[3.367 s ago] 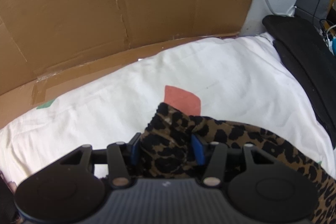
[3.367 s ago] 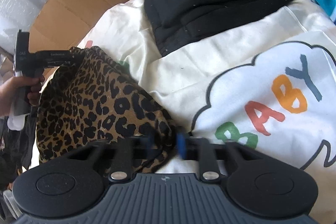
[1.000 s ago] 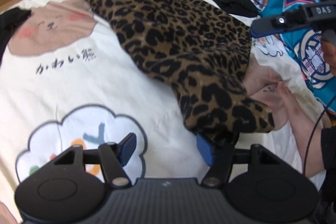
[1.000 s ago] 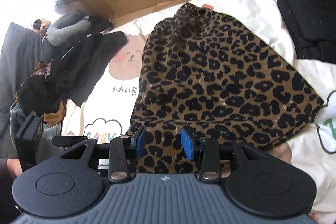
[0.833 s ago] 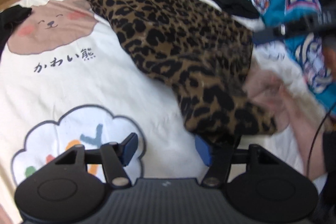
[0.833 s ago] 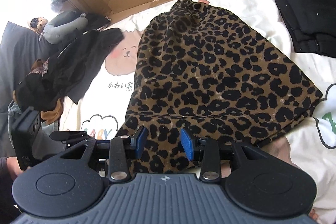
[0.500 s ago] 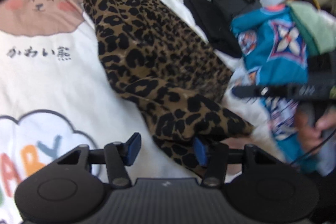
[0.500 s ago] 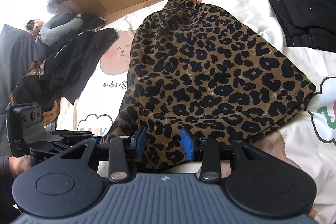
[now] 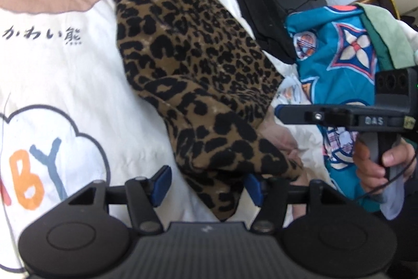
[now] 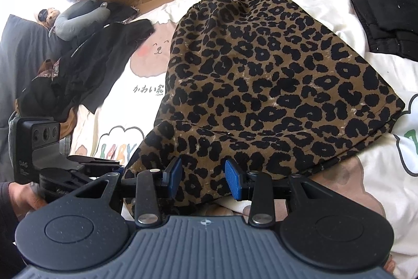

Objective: Fold clothes

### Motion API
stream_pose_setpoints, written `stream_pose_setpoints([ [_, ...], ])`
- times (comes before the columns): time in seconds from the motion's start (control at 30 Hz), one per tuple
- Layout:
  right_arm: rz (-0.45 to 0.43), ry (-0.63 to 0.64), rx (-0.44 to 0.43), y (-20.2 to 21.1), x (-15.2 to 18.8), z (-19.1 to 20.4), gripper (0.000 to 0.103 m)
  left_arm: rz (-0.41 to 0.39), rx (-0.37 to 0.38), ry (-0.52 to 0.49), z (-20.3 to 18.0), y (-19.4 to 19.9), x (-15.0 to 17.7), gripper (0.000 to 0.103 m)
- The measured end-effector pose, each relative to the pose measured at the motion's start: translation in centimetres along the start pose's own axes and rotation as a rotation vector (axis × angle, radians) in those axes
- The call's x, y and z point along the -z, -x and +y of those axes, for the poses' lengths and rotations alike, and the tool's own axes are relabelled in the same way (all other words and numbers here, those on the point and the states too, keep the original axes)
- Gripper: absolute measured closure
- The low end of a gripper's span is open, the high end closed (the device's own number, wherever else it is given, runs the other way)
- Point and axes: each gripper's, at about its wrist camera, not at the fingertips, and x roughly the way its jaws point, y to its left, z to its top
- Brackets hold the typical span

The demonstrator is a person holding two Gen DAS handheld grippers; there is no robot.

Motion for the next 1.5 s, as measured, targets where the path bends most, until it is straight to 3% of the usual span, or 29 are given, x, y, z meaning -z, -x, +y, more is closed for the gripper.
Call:
stream_pose_setpoints([
  [0.1,0.004,-0.003,0.003,-0.1,0.1,-0.1,0.059,-0.025,0.007,0.075,1.0,0.0,-0.3,0.049],
  [0.23,0.004,-0.006,0.018,-0.1,0.0,-0.4,0.059,-0.032,0.035,0.122,1.7,0.6,-0.5,0.095],
  [0.5,0.001,-0.029,0.049,-0.4,0.0,-1.5,0.059,-0.035,0.022,0.141,2.1,3.1,0.4,0.101],
  [0.67,0.022,-0.019,0.052,-0.6,0.2,-1.8,0.059,0.022,-0.019,0.158,2.8,3.0,1.5,0.101],
  [0.83,0.032,-0.014,0.065,-0.7,0.2,-2.3,0.059,0.089,-0.043,0.206,4.4,2.2,1.7,0.101],
  [0.97,0.032,-0.029,0.074,-0.7,0.3,-2.8,0.059,0.074,-0.056,0.168,4.4,4.1,1.4,0.090],
  [1.13,0.033,-0.023,0.071,-0.7,0.4,-2.6,0.059,0.026,-0.028,0.117,3.4,5.6,-0.4,0.087],
  [1.2,0.035,-0.017,0.069,-0.7,0.4,-2.5,0.059,0.016,-0.010,0.084,2.4,5.4,-1.3,0.074],
  [1.27,0.038,-0.012,0.069,-0.7,0.5,-2.4,0.059,0.014,-0.042,0.065,2.0,4.8,-2.0,0.047],
  [1.3,0.040,-0.011,0.068,-0.7,0.5,-2.4,0.059,0.012,-0.059,0.056,1.8,4.5,-2.4,0.045],
  [1.5,0.054,-0.012,0.070,-0.9,0.7,-2.6,0.059,0.050,0.014,0.162,4.2,1.8,-2.3,0.044],
])
